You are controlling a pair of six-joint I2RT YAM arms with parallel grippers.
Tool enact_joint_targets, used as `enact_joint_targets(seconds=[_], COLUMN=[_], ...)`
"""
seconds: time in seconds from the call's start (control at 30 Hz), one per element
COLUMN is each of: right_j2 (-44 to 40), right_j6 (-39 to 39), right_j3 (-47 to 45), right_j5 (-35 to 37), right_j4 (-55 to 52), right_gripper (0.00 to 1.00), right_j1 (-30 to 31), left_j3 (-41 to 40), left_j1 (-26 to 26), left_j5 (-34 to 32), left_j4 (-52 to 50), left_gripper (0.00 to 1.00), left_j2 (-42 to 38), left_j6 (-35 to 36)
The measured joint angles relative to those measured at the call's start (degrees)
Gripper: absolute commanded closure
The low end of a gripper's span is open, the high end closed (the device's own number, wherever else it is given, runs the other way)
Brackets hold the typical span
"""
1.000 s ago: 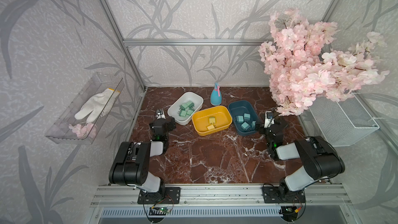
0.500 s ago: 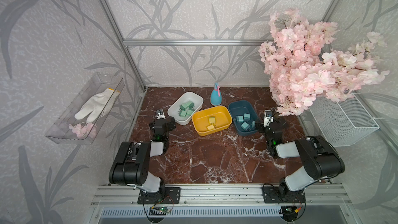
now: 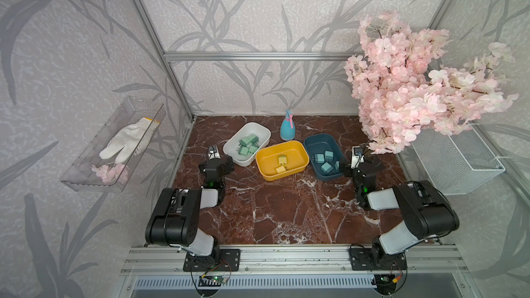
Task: Place the plugs by color into the storage box
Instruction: Reset both arms
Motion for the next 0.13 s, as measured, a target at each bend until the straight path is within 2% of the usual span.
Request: enact_joint_targets(seconds=[0.13], right_j2=[0.0], right_j6=[0.0], right_j3=[0.0], right_j5=[0.0], right_j4=[0.02], right_gripper=[0.01], right_j1=[0.0], left_j3=[0.0], left_j1=[0.0], left_j5=[0.11], left_j4=[0.0], left_gripper=[0.0], left_j2=[0.0], left_j6=[0.0])
